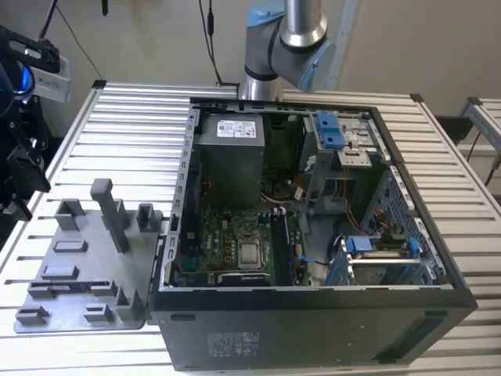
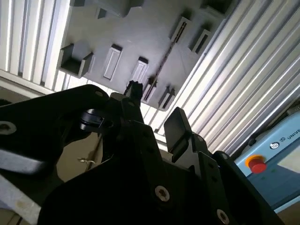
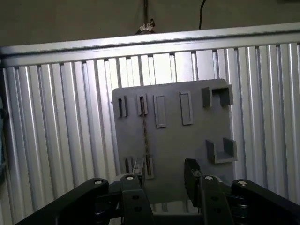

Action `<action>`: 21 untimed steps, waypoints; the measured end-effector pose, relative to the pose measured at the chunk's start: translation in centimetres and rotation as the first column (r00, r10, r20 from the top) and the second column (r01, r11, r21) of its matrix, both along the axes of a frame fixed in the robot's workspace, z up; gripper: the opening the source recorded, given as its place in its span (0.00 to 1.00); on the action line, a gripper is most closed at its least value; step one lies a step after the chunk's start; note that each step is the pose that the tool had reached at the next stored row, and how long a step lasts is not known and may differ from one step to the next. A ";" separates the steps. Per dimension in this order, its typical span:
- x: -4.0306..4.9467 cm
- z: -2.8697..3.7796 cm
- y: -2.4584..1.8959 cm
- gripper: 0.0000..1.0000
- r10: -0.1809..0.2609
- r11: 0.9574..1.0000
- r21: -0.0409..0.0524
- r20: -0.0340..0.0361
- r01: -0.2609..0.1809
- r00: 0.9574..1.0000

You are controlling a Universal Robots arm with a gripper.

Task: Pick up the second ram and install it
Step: 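Pick up the second ram and move it above second insertion slot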

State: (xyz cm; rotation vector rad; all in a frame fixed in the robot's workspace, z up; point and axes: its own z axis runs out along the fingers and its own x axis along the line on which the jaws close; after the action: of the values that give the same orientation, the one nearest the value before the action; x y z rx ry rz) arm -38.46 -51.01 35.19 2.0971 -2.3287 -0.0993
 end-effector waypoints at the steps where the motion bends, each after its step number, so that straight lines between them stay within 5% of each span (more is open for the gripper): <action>1: 0.00 0.00 0.00 0.48 0.000 1.000 0.000 0.000 0.000 1.000; 21: -0.02 -0.56 0.00 0.48 0.001 1.000 0.000 0.000 -0.001 1.000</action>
State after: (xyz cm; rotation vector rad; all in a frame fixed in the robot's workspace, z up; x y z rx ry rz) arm -38.48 -51.01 34.63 2.0978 -2.3282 -0.0991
